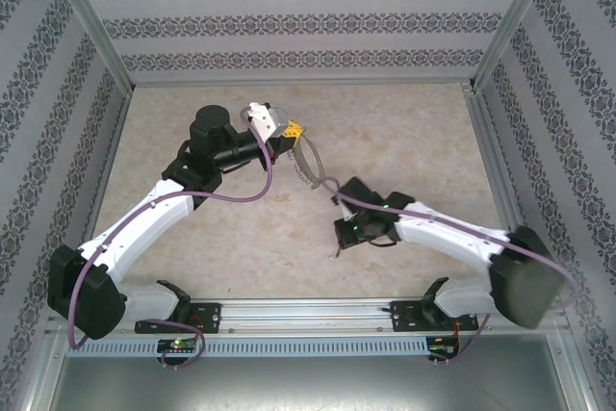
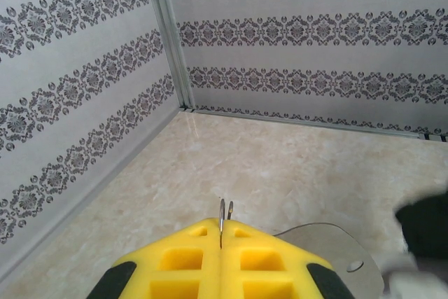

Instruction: Put the keys on the keyring

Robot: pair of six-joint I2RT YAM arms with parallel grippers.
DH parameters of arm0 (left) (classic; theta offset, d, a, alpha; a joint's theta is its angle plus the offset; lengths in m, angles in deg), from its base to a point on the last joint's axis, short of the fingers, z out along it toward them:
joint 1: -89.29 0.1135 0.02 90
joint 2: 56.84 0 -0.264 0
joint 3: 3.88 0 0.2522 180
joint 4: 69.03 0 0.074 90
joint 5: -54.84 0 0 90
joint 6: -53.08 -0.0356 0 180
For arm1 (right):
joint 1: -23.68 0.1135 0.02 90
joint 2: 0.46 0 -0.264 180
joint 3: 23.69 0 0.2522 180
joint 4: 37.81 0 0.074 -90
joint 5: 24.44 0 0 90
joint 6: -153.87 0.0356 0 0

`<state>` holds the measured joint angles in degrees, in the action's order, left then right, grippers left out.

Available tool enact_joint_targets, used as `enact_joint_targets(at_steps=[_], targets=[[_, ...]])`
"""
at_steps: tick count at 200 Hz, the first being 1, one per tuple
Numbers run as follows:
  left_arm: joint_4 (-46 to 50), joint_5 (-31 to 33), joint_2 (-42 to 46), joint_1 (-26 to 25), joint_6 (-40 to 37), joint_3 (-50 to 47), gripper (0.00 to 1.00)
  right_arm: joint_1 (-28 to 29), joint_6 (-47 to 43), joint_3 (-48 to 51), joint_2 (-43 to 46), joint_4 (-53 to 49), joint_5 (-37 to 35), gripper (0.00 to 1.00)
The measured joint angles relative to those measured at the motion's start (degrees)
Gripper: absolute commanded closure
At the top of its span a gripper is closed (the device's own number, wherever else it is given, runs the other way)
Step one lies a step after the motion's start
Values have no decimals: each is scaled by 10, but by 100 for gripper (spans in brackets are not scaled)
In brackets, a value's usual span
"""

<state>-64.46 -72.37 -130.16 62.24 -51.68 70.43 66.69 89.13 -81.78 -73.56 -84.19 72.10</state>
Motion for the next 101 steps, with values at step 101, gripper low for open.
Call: enact_joint_targets(at_steps=[101], targets=[[56,-61,-8,0,-21,52,100,-249,-92,-96,132,151,278,100]])
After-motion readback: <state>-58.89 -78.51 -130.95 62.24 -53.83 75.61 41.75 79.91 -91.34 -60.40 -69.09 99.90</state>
